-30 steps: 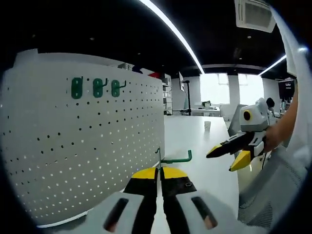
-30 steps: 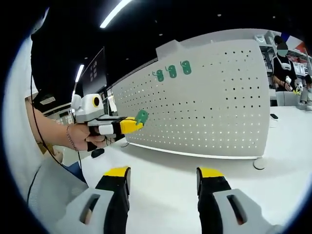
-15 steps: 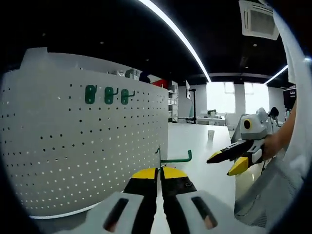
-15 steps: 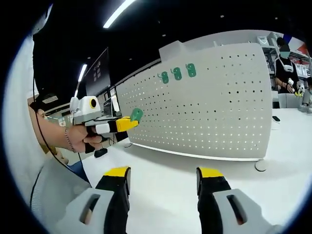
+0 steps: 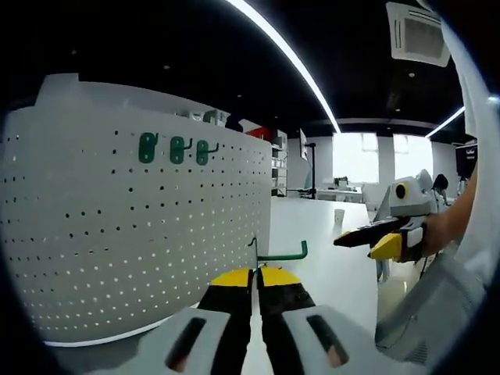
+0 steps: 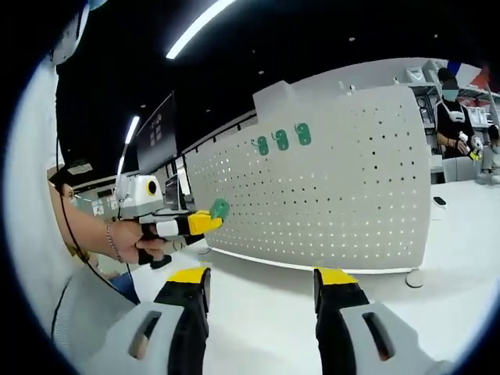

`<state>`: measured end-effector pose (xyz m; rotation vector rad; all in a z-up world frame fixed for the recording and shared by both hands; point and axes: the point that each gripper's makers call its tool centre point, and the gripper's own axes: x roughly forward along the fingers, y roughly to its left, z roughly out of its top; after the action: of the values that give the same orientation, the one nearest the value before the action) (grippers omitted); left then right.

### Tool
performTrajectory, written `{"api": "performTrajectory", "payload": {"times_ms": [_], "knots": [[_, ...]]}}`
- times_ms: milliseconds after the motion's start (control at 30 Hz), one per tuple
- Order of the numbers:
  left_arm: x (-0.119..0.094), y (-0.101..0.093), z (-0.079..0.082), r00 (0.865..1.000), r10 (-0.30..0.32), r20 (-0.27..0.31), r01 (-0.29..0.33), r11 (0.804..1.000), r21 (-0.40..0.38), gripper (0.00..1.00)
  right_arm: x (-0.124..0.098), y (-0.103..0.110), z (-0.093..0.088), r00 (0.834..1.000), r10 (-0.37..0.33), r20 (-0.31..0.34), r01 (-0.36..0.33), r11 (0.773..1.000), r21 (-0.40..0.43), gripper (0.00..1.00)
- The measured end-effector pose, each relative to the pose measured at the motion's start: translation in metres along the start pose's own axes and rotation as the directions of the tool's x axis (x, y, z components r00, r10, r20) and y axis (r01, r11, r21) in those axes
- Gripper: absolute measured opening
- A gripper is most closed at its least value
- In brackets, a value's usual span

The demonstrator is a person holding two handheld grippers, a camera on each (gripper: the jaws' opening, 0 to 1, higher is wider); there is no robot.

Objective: Insert the hook assembly into the mounting plate slot until the hook locks in place.

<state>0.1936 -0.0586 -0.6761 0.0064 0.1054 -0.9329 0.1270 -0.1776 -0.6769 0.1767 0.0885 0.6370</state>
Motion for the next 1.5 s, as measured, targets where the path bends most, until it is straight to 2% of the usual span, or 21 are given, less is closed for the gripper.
{"api": "performTrajectory", "payload": {"times_ms": [33, 100, 467, 667, 1233, 1333, 1367, 1500], "knots": [[0.000, 0.001, 0.000, 1.000, 0.004, 0.000, -0.004, 1.000, -0.003, 0.02, 0.000, 0.004, 0.007, 0.999, 0.017, 0.037, -0.017, 1.000, 0.008, 0.50], [-0.001, 0.002, -0.001, 1.000, 0.009, 0.001, -0.009, 1.000, -0.011, 0.02, 0.000, 0.007, 0.011, 0.998, 0.033, 0.052, -0.034, 0.999, 0.009, 0.51], [-0.003, 0.002, -0.002, 1.000, 0.019, -0.001, -0.019, 1.000, -0.014, 0.02, 0.016, 0.015, 0.009, 0.997, 0.071, 0.035, -0.072, 0.997, 0.016, 0.48], [-0.005, 0.002, -0.002, 1.000, 0.026, -0.002, -0.027, 1.000, -0.012, 0.02, 0.032, 0.022, 0.014, 0.993, 0.099, 0.056, -0.102, 0.994, 0.048, 0.47], [-0.009, 0.007, 0.002, 0.999, 0.048, 0.011, -0.048, 0.999, -0.018, 0.02, 0.066, 0.048, 0.019, 0.979, 0.192, 0.063, -0.197, 0.977, 0.081, 0.42], [-0.009, 0.007, 0.003, 0.999, 0.049, 0.014, -0.049, 0.999, -0.019, 0.02, 0.070, 0.050, 0.021, 0.979, 0.192, 0.069, -0.198, 0.976, 0.088, 0.40], [-0.009, 0.007, 0.003, 0.999, 0.049, 0.015, -0.048, 0.999, -0.020, 0.02, 0.072, 0.051, 0.023, 0.976, 0.198, 0.085, -0.207, 0.972, 0.113, 0.39], [-0.009, 0.005, 0.003, 0.999, 0.044, 0.015, -0.044, 0.999, -0.023, 0.02, 0.077, 0.052, 0.021, 0.977, 0.199, 0.078, -0.208, 0.971, 0.115, 0.39]]}}
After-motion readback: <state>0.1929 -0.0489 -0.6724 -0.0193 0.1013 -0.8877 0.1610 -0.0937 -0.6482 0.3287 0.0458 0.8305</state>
